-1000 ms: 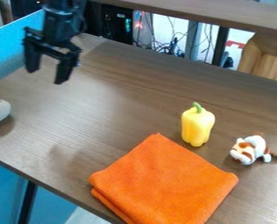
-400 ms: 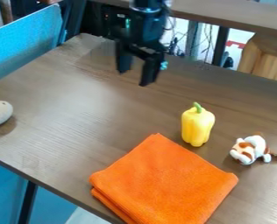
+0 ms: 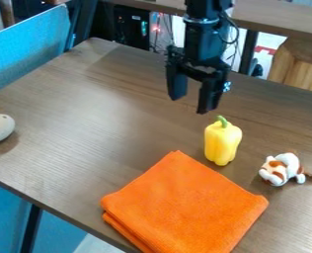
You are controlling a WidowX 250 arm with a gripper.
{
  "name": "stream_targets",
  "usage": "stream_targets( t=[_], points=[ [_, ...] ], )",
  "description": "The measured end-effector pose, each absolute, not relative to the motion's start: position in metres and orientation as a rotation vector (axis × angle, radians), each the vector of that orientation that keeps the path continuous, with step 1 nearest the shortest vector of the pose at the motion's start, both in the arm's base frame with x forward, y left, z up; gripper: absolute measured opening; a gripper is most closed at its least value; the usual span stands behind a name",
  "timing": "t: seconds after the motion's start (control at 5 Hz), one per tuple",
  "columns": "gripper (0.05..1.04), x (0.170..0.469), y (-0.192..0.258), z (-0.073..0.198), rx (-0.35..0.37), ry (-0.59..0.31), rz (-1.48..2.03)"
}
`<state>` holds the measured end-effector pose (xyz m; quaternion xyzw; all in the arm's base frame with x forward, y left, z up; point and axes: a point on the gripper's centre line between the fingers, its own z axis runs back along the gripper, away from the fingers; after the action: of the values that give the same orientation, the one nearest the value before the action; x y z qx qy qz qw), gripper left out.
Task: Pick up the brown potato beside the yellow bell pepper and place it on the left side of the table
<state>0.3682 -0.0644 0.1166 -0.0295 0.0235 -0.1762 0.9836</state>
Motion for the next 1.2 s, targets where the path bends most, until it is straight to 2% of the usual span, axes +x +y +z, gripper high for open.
stream_targets(
  t=[0.2, 1.2],
  points=[
    [1.001, 0.3731, -0.0834, 0.1275, 0.02, 0.075, -0.373],
    [1.001, 0.3699, -0.0922, 0.1235, 0.027, 0.093, -0.391]
  ],
)
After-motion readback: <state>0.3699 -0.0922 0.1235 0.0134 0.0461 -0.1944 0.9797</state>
